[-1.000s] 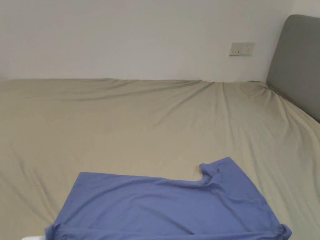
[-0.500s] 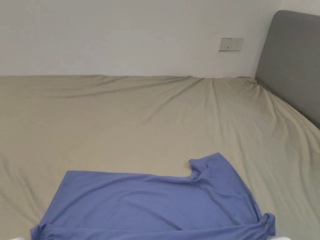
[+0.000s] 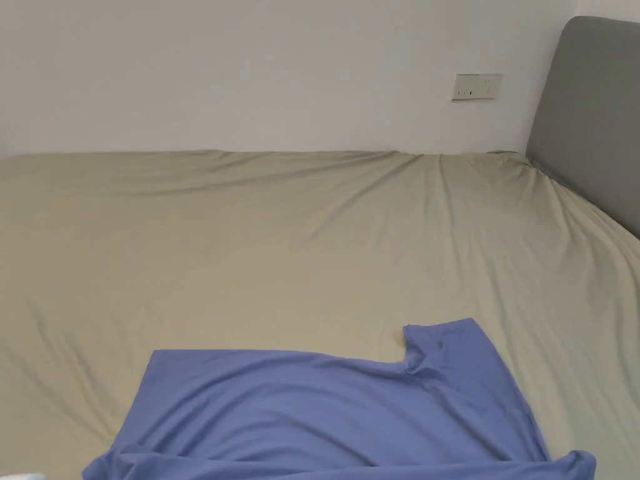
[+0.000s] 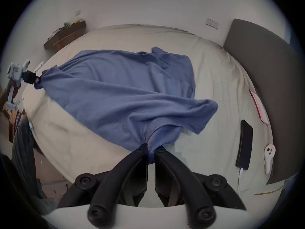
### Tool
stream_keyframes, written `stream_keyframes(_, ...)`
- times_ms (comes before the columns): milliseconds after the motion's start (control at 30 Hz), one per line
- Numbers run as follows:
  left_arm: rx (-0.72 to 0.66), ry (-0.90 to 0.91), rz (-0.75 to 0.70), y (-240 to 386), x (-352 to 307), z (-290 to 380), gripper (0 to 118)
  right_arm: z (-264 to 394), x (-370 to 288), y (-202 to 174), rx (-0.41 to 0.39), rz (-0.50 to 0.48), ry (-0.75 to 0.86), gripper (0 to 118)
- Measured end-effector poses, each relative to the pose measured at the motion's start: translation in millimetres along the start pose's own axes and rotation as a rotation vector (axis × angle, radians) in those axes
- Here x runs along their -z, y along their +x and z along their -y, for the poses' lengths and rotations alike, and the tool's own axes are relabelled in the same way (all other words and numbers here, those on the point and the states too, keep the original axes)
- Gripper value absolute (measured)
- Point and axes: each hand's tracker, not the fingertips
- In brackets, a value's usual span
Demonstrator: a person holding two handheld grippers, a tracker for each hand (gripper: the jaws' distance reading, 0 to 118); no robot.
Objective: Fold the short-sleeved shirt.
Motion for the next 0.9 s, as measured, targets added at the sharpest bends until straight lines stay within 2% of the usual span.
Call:
stream_keyframes(67, 0.0, -0.032, 0.011, -1, -7, 13, 1, 9, -8, 6, 0.066, -0.04, 0.001, 7)
stream_keyframes(167, -0.016, -0.061, 0.023, -21, -10, 33, 1, 25, -17, 15, 0.084, -0.036, -0.024, 7)
stream_keyframes(267, -0.06, -0.096, 0.049, -28, -21, 51, 1, 49, -25, 22, 0.131, -0.128, -0.06, 7)
stream_keyframes(400, -0.098, -0.124, 0.08, -31, -33, 67, 1, 69, -38, 21, 0.083, -0.137, -0.1, 7)
stream_keyframes(467, -0.087, -0.156, 0.073, -26, -34, 79, 1, 79, -35, 24, 0.084, -0.184, -0.167, 7)
stream_keyframes(533, -0.078, -0.208, 0.084, -22, -28, 89, 1, 88, -28, 22, 0.065, -0.146, -0.187, 7)
stream_keyframes(700, -0.07, -0.219, 0.055, -14, -7, 98, 2, 95, -21, 19, 0.15, -0.147, -0.172, 8)
stream_keyframes(733, -0.088, -0.212, 0.058, -16, -3, 98, 5, 95, -22, 19, 0.143, -0.146, -0.165, 13)
stream_keyframes(767, -0.113, -0.21, 0.071, -21, 0, 97, 24, 97, -23, 16, 0.133, -0.137, -0.156, 33)
stream_keyframes(800, -0.131, -0.219, 0.071, -23, 1, 95, 56, 98, -27, 14, 0.113, -0.104, -0.137, 61)
stream_keyframes(833, -0.139, -0.228, 0.055, -24, -1, 91, 86, 98, -30, 10, 0.074, -0.015, -0.161, 77)
stream_keyframes(867, -0.139, -0.226, 0.062, -25, -5, 86, 104, 98, -32, 9, 0.044, 0.025, -0.221, 77)
stream_keyframes(900, -0.144, -0.197, 0.07, -35, -9, 80, 103, 101, -39, 9, 0.025, 0.031, -0.224, 77)
